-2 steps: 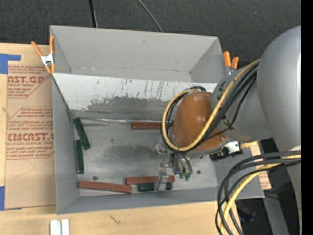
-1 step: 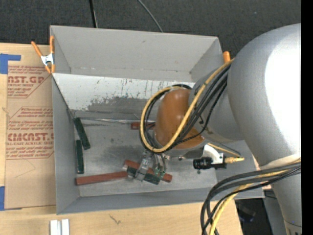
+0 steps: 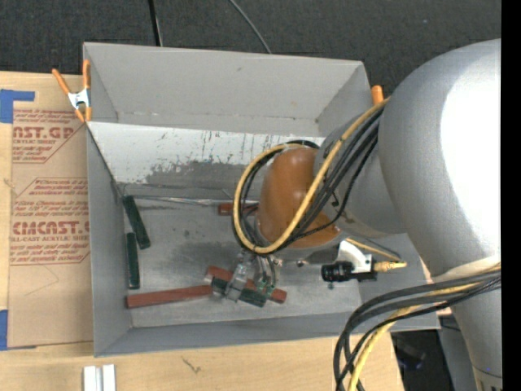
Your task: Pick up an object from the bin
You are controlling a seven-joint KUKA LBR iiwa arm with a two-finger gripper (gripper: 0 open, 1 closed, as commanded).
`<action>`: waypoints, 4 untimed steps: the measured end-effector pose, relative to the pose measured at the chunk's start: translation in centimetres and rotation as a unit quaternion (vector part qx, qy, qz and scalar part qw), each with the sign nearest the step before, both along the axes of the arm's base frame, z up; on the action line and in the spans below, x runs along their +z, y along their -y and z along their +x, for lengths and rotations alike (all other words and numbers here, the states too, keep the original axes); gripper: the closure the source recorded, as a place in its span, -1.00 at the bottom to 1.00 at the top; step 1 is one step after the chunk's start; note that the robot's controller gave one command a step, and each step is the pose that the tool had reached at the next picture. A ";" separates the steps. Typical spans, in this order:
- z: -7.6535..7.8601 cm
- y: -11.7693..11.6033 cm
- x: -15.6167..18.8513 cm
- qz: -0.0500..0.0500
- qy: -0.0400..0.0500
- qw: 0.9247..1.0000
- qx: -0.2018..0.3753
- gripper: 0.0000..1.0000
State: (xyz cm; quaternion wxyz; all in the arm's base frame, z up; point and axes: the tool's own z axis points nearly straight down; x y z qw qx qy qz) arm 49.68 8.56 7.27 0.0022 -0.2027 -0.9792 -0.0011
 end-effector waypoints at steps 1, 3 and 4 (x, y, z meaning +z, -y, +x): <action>0.0 0.0 4.1 -0.002 -0.002 1.000 -0.006 1.00; 1.3 -2.5 1.8 -0.002 0.000 0.998 -0.063 -1.00; -0.4 0.0 1.4 -0.001 0.003 1.000 -0.012 -1.00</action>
Offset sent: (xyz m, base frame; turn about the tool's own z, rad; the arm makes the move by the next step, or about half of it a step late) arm 0.0140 0.0239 0.0202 0.1275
